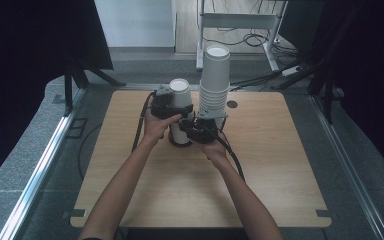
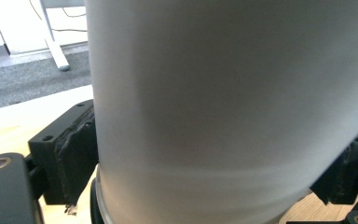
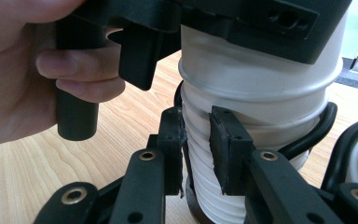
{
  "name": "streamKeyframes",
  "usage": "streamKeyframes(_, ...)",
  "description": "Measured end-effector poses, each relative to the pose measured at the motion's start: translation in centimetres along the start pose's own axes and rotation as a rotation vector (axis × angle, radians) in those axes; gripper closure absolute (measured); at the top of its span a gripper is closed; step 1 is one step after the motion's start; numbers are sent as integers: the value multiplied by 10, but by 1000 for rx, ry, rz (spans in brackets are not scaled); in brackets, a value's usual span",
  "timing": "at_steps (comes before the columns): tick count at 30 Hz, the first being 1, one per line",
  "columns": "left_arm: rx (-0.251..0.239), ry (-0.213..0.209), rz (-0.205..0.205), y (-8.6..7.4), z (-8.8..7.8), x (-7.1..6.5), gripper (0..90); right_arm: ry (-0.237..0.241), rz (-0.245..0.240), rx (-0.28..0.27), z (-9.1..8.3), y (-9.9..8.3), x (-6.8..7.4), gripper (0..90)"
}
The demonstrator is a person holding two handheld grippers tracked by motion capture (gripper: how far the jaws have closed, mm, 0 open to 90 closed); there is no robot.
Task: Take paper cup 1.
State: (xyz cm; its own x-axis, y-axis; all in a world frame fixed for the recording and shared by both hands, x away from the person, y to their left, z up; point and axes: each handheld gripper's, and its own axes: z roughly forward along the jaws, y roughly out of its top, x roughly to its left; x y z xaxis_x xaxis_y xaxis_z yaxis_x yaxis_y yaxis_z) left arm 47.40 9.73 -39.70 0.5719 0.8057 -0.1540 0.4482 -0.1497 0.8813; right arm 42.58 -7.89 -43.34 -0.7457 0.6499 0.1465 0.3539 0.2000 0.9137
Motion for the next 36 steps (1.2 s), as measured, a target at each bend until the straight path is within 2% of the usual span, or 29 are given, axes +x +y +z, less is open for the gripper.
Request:
streamKeyframes(11,-7,17,19,0,-1,-2,117,2,-1,5,0,0,-1,744)
streamKeyframes(13,-21,20,22,1,-2,-2,122,0,0,10,0,0,0,743)
streamKeyframes(15,-50,3,16,4,-6,-1,122,-2,0,9,0,0,0,742)
streamKeyframes(17,-59,-1,5,8,-9,-2,122,2,4,10,-1,0,-1,742)
streamKeyframes(29,-117,-14,8,26,-25,-6,123,-4,-6,12,-2,0,-1,738)
streamKeyframes(36,-170,-35,-5,38,-39,-6,125,-7,-7,23,-4,1,-1,732)
